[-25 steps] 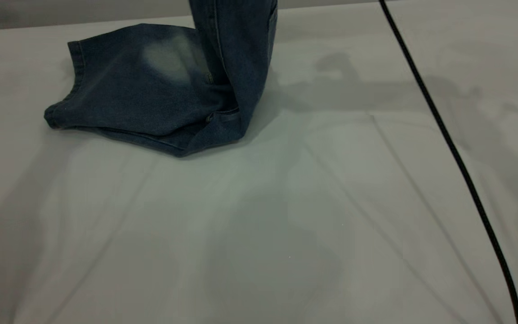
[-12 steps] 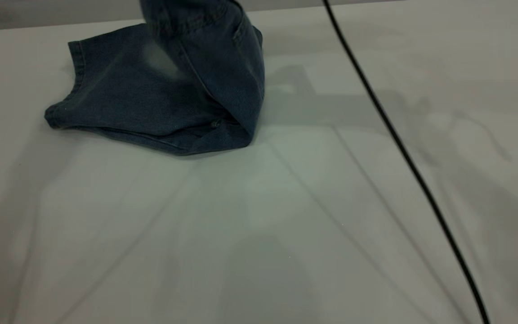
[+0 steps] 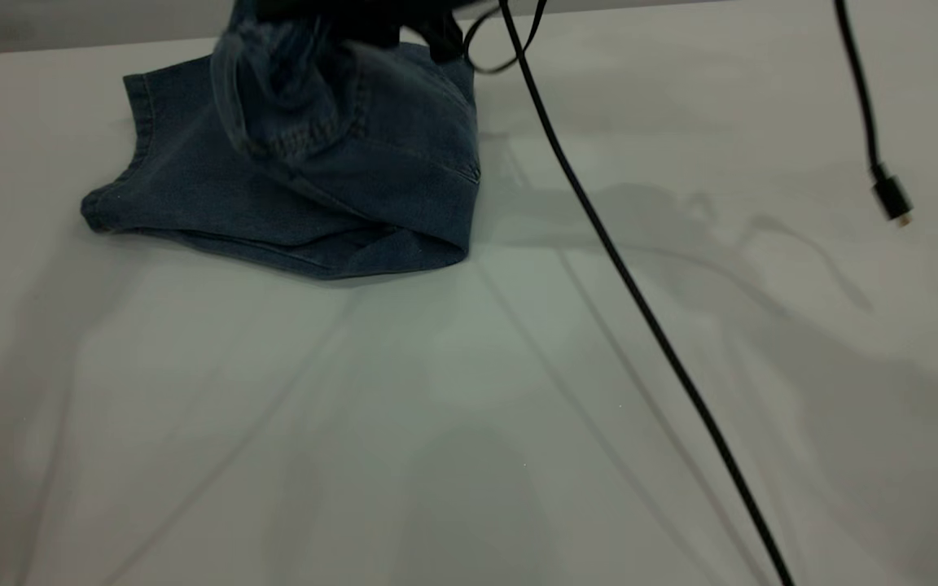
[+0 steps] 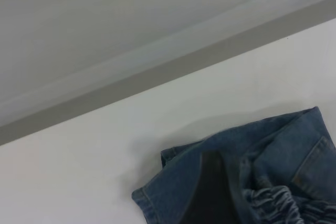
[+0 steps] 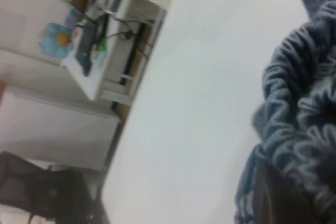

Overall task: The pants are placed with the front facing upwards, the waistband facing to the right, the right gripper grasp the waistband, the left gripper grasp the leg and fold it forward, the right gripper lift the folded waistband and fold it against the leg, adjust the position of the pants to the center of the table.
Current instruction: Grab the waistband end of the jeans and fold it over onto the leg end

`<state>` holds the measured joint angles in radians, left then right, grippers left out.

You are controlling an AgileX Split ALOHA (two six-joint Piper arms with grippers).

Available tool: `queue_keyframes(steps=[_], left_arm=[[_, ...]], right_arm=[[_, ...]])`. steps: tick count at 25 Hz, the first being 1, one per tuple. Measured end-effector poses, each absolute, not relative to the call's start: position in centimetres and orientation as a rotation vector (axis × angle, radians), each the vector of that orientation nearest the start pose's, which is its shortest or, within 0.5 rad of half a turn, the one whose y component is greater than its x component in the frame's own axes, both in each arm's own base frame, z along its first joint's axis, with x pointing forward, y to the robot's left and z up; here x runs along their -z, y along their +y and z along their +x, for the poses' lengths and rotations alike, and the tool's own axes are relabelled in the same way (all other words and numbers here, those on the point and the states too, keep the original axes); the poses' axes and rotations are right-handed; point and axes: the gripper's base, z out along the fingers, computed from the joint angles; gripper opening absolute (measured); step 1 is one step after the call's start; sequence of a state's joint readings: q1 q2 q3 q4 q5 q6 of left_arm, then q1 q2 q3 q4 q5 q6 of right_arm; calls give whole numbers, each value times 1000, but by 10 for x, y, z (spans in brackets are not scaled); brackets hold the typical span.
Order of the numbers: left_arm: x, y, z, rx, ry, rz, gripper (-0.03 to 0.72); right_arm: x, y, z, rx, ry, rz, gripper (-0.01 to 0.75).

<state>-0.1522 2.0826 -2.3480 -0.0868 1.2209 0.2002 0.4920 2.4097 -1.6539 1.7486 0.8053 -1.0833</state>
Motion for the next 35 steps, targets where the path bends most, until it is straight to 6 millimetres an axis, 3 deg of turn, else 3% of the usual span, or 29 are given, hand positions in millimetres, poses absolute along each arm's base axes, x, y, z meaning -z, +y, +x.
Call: queue_keyframes(steps=[7,10,16,20,28,35], left_arm=[[-388,-77,452,91,2399,427,517],[-388,-77,452,91,2399,427,517],[-388,-77,452,91,2399,427,517],[-388,-77,452,91,2399,427,517],[-388,-77,452,87,2399,427,517],[-388,-76,452,86,2399,427,517]], right_arm=[[-106,305,406,-1498,2295,-284,99],[-106,305,406,-1499,2293,-292,201],[-106,305,406,-1502,2293,-288,482],[-106,295,413,-1490,2288,-260,591],[-133,238,447,-1430,2246,-119,590],[-182,158,470,-1179,2318,-159,587]])
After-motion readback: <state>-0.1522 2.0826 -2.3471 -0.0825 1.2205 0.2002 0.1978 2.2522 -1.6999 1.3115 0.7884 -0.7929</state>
